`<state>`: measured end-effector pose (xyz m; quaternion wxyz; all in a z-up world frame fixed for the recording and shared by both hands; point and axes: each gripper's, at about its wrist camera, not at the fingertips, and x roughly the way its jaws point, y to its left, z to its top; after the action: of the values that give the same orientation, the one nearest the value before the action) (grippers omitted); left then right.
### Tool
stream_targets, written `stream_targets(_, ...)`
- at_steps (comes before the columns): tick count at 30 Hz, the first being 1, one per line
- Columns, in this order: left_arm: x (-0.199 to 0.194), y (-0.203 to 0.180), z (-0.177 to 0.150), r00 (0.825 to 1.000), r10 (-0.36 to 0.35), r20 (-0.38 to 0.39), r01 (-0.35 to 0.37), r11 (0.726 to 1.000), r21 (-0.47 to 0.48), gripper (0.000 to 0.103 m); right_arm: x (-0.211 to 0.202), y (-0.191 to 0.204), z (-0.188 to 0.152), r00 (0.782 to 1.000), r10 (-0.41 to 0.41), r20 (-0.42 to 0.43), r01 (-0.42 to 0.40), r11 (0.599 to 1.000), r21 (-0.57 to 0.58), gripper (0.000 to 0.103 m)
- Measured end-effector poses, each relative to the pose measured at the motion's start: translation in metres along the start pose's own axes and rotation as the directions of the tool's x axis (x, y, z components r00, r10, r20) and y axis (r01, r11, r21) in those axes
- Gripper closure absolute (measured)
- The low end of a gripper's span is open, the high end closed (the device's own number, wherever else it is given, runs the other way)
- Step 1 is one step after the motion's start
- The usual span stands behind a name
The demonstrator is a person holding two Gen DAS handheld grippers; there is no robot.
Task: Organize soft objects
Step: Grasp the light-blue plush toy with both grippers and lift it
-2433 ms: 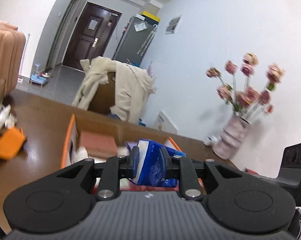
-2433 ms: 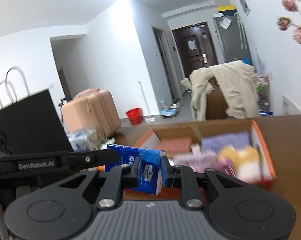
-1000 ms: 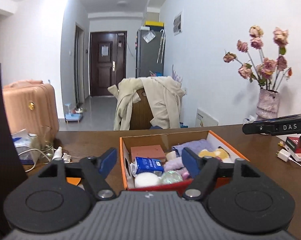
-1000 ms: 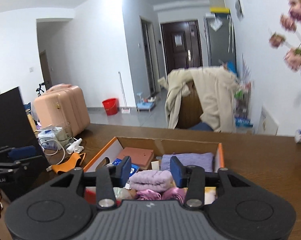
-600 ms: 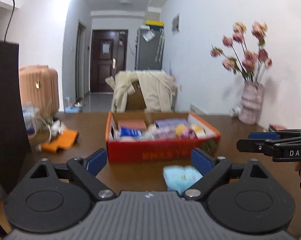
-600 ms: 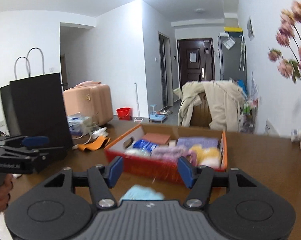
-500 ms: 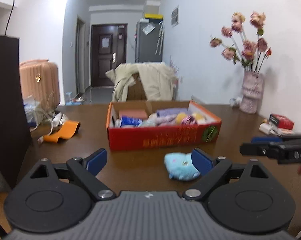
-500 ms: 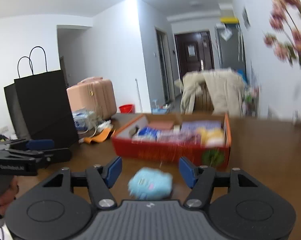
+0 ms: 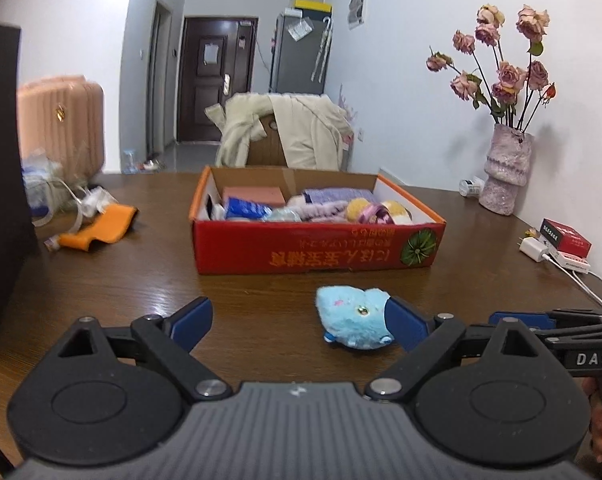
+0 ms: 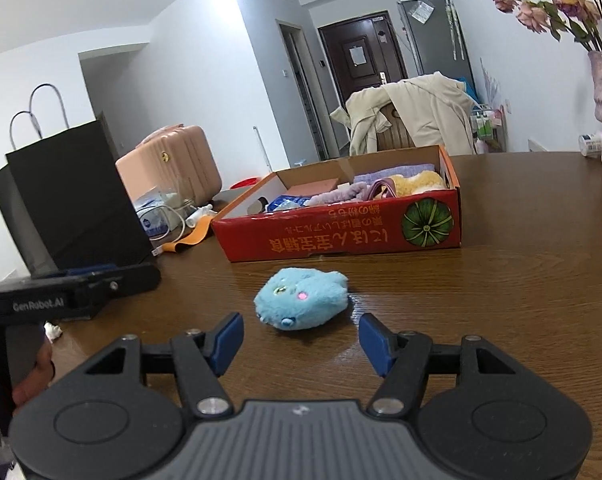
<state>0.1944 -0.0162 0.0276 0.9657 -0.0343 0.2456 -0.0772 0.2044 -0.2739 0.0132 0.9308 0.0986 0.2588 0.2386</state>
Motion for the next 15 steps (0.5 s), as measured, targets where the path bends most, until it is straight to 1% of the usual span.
stream_targets(6, 0.042, 0.003, -0.002, 0.995, -0.087, -0.059, 0.083, 0.995, -0.06, 0.01, 0.033, -0.013, 0.008, 0.999, 0.001, -0.037, 0.001, 0.999, 0.051, 0.04)
stream_targets(9, 0.066, 0.005, -0.004, 0.986, -0.135, -0.095, 0.126, 0.987, -0.098, 0.019, 0.058, -0.026, 0.013, 0.998, 0.023, -0.052, -0.018, 0.994, 0.106, 0.04)
stream_targets(12, 0.089, 0.011, -0.006, 0.972, -0.204, -0.12, 0.184, 0.97, -0.161, 0.029, 0.082, -0.042, 0.02, 0.996, 0.059, -0.068, -0.044, 0.98, 0.195, 0.044)
stream_targets(15, 0.108, 0.019, -0.008, 0.956, -0.259, -0.137, 0.224, 0.948, -0.226, 0.044, 0.103, -0.05, 0.024, 0.993, 0.079, -0.086, -0.057, 0.97, 0.238, 0.048)
